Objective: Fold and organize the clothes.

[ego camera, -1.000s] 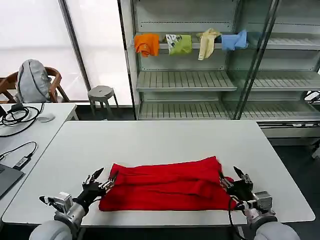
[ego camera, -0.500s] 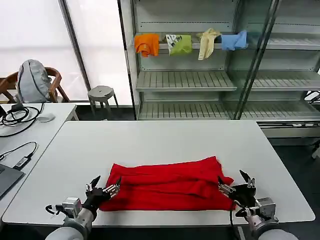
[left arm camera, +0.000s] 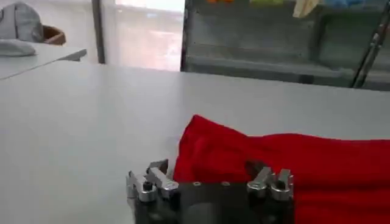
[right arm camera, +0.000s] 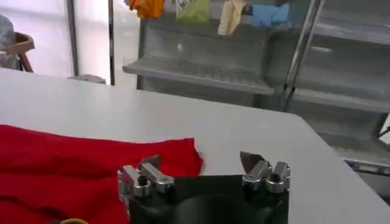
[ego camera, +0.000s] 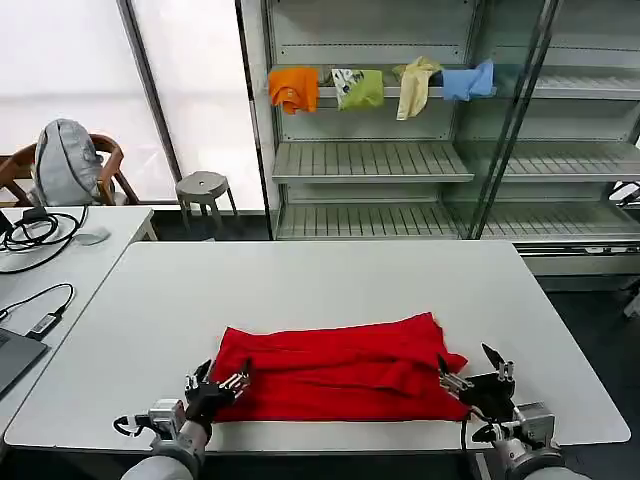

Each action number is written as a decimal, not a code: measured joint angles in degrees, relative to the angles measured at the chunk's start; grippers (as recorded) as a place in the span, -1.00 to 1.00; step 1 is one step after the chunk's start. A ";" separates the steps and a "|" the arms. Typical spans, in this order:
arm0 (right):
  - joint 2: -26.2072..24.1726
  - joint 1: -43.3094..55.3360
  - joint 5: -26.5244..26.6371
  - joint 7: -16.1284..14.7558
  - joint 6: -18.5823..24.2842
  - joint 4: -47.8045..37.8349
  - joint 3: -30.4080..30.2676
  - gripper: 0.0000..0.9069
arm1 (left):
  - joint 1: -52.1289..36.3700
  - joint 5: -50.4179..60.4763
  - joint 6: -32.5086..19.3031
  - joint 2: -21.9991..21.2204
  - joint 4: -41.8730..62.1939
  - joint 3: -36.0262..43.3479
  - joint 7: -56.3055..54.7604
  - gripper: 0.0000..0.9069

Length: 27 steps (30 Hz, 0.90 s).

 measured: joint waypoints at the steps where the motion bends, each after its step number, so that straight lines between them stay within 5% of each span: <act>1: 0.02 0.00 -0.04 0.00 0.00 0.00 -0.02 1.00 | 0.04 0.07 0.15 0.00 0.02 0.21 -0.13 -0.96; 18: 0.34 0.17 -0.72 0.51 0.36 -0.27 -0.05 1.00 | -0.45 4.89 1.39 0.42 1.29 1.20 0.55 -0.98; 27: 0.00 0.53 -0.97 0.71 0.67 -0.98 0.68 1.00 | 1.63 11.39 3.44 3.72 0.12 -7.05 5.51 -0.98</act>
